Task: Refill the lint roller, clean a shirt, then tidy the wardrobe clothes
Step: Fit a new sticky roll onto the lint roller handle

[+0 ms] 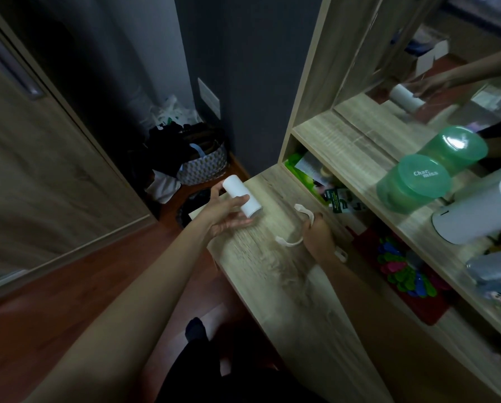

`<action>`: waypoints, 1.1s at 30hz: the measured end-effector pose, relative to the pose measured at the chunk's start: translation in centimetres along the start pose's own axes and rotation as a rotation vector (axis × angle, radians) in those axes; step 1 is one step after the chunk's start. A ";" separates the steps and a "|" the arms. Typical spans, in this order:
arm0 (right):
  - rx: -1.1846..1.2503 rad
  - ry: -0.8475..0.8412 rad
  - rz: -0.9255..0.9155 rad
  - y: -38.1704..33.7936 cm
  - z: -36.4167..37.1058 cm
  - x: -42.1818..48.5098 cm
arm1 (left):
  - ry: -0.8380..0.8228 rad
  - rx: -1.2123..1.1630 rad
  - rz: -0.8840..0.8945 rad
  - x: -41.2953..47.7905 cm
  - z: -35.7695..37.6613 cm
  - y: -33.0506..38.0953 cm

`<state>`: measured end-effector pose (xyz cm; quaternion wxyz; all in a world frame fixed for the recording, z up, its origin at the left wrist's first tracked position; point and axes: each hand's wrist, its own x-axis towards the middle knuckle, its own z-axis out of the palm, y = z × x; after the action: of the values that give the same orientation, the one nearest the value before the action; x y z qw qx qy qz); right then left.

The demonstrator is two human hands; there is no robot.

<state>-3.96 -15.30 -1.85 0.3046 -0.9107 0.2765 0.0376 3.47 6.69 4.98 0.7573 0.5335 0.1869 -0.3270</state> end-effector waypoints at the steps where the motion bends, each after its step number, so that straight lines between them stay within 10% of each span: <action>1: 0.013 -0.006 -0.011 -0.4 -0.2 0.0 | 0.001 -0.002 -0.004 0.0 0.0 0.0; 11: 0.101 0.177 -0.338 -6.4 -2.1 -0.8 | -0.140 0.073 -0.121 -0.6 0.2 0.4; 33: 0.079 0.193 -0.436 -7.2 -2.3 -1.4 | -0.259 0.278 -0.120 -1.4 0.5 0.5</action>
<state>-1.55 -11.20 4.17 0.3129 -0.9356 0.1024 -0.1271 2.75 6.79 6.39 0.6734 0.5742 0.0726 -0.4600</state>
